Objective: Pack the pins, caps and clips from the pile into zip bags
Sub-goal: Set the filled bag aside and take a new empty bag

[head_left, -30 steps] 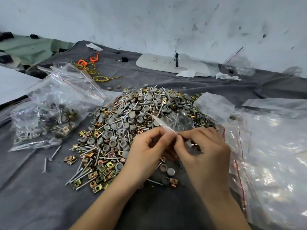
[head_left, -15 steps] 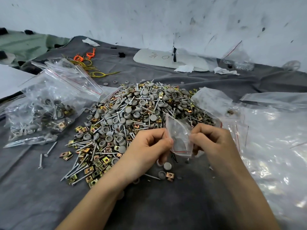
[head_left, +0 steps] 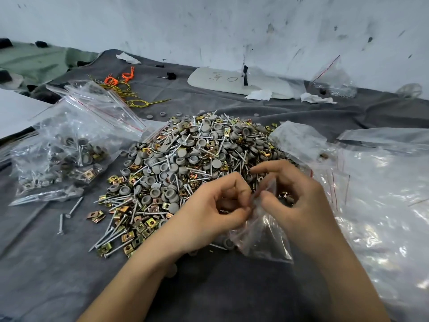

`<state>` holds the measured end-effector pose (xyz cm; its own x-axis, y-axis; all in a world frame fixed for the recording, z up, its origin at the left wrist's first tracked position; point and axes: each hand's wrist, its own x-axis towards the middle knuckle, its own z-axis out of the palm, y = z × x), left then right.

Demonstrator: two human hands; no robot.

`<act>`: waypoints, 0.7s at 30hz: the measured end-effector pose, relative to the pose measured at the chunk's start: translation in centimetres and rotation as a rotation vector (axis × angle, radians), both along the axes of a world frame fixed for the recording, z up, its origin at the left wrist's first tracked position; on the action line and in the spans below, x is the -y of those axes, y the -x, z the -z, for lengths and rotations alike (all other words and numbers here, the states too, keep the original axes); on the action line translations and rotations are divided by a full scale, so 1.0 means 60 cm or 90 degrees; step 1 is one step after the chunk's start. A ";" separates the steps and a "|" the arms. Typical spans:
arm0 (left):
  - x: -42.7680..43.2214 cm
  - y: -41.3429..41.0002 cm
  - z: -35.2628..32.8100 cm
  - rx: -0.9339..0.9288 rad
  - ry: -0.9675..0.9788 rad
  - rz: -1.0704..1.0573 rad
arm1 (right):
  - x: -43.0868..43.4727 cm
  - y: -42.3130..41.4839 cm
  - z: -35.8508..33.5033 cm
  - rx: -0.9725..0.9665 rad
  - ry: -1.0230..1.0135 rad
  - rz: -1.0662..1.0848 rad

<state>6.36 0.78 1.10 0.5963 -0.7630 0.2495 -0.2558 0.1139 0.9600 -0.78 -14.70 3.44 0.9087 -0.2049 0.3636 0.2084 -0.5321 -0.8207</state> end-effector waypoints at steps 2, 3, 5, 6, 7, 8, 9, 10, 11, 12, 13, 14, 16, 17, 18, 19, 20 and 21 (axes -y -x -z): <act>-0.008 -0.004 -0.007 -0.037 -0.005 0.020 | 0.009 0.000 0.001 -0.007 -0.023 0.025; -0.012 -0.007 -0.009 -0.047 -0.015 0.034 | 0.012 0.000 0.001 -0.008 -0.035 0.033; -0.019 -0.010 -0.013 -0.099 -0.018 0.070 | 0.014 0.000 0.002 -0.006 -0.058 0.052; -0.022 -0.010 -0.017 -0.157 -0.006 0.097 | 0.014 0.001 0.001 -0.001 -0.072 0.062; -0.025 -0.012 -0.019 -0.207 0.005 0.122 | 0.014 0.002 0.001 0.004 -0.087 0.070; -0.027 -0.012 -0.021 -0.237 0.009 0.136 | 0.014 0.002 0.000 0.006 -0.103 0.076; -0.029 -0.012 -0.022 -0.247 0.001 0.145 | 0.016 0.002 0.001 0.003 -0.115 0.080; -0.030 -0.012 -0.023 -0.248 -0.005 0.155 | 0.017 0.001 0.002 -0.003 -0.122 0.087; -0.030 -0.013 -0.024 -0.242 -0.006 0.161 | 0.018 0.000 0.003 -0.009 -0.125 0.095; -0.030 -0.014 -0.024 -0.234 -0.005 0.155 | 0.018 -0.002 0.005 -0.017 -0.128 0.102; -0.031 -0.016 -0.022 -0.222 -0.003 0.135 | 0.018 -0.003 0.008 -0.028 -0.132 0.107; -0.031 -0.019 -0.019 -0.203 0.000 0.106 | 0.018 -0.005 0.009 -0.043 -0.143 0.111; -0.030 -0.024 -0.014 -0.165 0.010 0.060 | 0.022 -0.007 0.011 -0.080 -0.180 0.123; -0.031 -0.025 -0.014 -0.161 0.025 0.053 | 0.027 -0.007 0.013 -0.101 -0.184 0.141; -0.032 -0.026 -0.015 -0.171 0.048 0.060 | 0.033 -0.008 0.016 -0.129 -0.159 0.167; -0.034 -0.026 -0.016 -0.193 0.078 0.080 | 0.039 -0.008 0.020 -0.173 -0.105 0.191; -0.035 -0.026 -0.018 -0.217 0.107 0.095 | 0.043 -0.008 0.024 -0.231 -0.043 0.202; -0.036 -0.027 -0.018 -0.243 0.128 0.096 | 0.043 -0.008 0.027 -0.291 0.007 0.200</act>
<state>7.99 2.97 2.20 0.5605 -0.8071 0.1858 0.1456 0.3168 0.9373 -0.33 -17.30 1.84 0.8702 -0.4902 -0.0496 -0.3379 -0.5206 -0.7841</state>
